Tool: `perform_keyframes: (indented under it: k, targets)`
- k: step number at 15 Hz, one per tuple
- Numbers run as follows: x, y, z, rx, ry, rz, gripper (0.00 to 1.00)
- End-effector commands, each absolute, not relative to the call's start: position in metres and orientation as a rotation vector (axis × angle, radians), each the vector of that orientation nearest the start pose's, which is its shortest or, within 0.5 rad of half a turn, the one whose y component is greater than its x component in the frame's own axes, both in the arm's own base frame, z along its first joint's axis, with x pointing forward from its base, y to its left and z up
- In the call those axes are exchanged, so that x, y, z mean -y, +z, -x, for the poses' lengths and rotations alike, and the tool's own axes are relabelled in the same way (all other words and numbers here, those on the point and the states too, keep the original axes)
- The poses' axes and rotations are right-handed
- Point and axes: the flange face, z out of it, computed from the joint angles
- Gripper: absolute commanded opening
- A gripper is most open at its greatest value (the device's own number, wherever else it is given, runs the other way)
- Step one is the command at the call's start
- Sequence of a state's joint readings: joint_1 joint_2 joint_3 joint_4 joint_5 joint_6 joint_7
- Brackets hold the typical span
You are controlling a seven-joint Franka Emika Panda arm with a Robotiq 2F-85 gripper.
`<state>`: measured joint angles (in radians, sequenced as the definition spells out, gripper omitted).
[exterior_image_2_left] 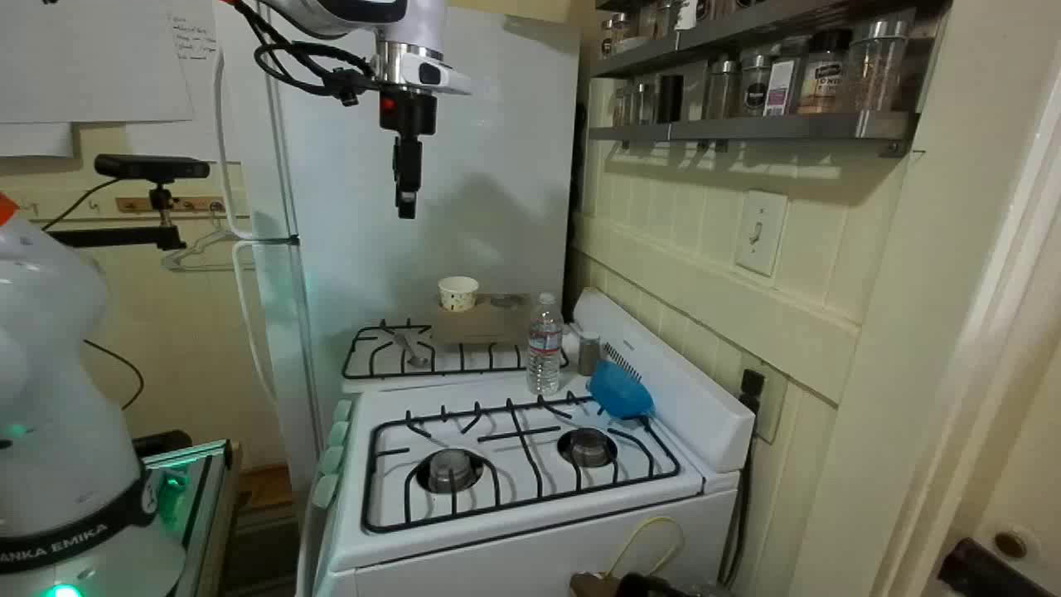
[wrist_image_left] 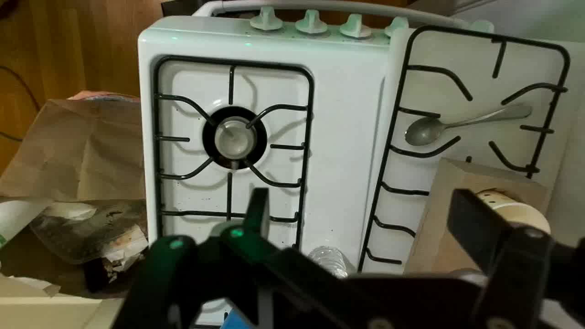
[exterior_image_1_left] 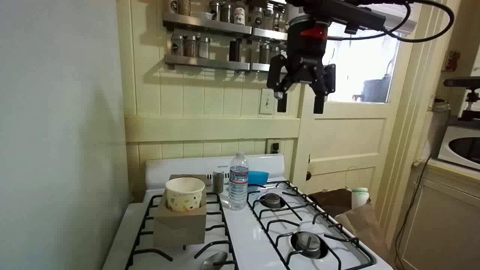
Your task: Take the blue bowl and put it next to the paper cup
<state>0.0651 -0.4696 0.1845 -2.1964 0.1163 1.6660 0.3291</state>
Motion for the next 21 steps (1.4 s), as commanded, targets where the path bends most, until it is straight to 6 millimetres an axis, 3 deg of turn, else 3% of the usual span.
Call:
perform_keyframes:
  k: [1,15,17,21]
  targets:
    - [-0.122,0.558,-0.388,-0.182,0.115,3.122,1.0]
    - [-0.119,0.557,-0.392,-0.221,0.072,3.132,1.0]
    - [-0.099,0.554,-0.402,-0.23,0.044,3.158,1.0]
    - [-0.024,0.536,-0.449,-0.475,-0.04,3.119,1.0]
